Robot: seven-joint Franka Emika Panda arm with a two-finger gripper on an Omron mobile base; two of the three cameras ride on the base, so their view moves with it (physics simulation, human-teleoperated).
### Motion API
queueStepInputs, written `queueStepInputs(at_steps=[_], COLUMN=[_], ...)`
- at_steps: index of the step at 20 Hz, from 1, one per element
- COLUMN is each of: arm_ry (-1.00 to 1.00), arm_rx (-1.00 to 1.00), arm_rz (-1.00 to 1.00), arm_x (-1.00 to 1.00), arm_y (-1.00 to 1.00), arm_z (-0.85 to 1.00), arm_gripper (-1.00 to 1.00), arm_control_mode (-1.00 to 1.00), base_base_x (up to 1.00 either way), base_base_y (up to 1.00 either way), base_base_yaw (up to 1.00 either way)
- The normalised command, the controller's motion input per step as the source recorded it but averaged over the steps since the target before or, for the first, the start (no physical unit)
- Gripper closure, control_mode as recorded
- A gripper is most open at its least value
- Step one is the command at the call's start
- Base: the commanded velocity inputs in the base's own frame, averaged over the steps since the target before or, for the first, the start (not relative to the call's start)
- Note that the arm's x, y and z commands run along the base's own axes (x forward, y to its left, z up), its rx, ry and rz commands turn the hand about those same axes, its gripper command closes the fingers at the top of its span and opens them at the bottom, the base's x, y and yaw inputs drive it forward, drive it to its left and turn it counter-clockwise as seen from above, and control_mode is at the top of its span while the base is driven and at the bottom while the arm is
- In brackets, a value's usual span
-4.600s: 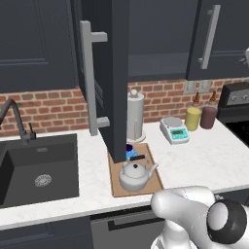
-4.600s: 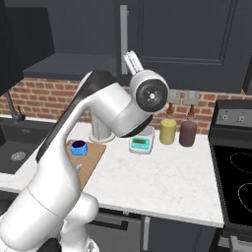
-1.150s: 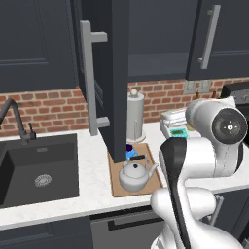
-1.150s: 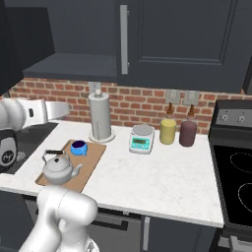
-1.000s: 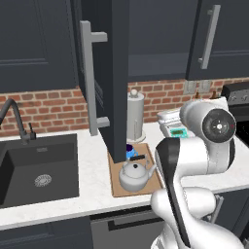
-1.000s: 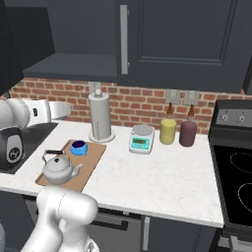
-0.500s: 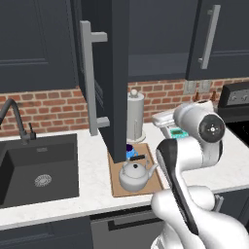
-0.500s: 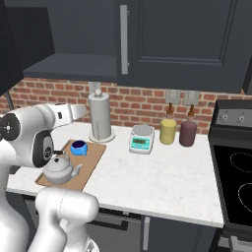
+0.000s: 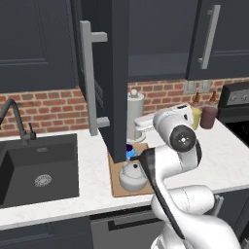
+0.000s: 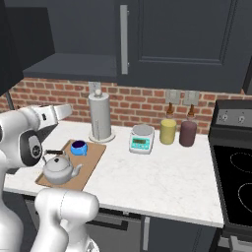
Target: Pick the kettle from the counter and place it on the tray. Then pick the mug from the cabinet and place it on the tray. Then close the cabinet doors.
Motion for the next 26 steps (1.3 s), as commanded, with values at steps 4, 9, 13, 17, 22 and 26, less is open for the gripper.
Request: queueStepInputs(at_steps=[4, 9, 13, 17, 22, 26], arm_ry=[-0.01, 0.0, 0.0, 0.0, 0.0, 0.01], arm_rx=[-0.12, -0.06, -0.08, -0.09, -0.1, -0.12], arm_rz=[-0.11, -0.01, 0.0, 0.0, -0.04, -0.13], arm_x=[0.15, 0.46, 0.3, 0.0, -0.01, 0.0], arm_y=[0.59, 0.29, 0.15, 0.01, 0.26, 0.48], arm_z=[-0.29, -0.53, -0.46, -0.29, -0.19, -0.14], arm_gripper=[-1.0, -1.0, -1.0, -1.0, -1.0, -1.0], arm_control_mode=[-1.0, -1.0, -1.0, -1.0, -1.0, -1.0], base_base_x=[0.0, 0.0, 0.0, 0.0, 0.0, 0.0], base_base_y=[0.0, 0.0, 0.0, 0.0, 0.0, 0.0], base_base_yaw=[0.0, 0.0, 0.0, 0.0, 0.0, 0.0])
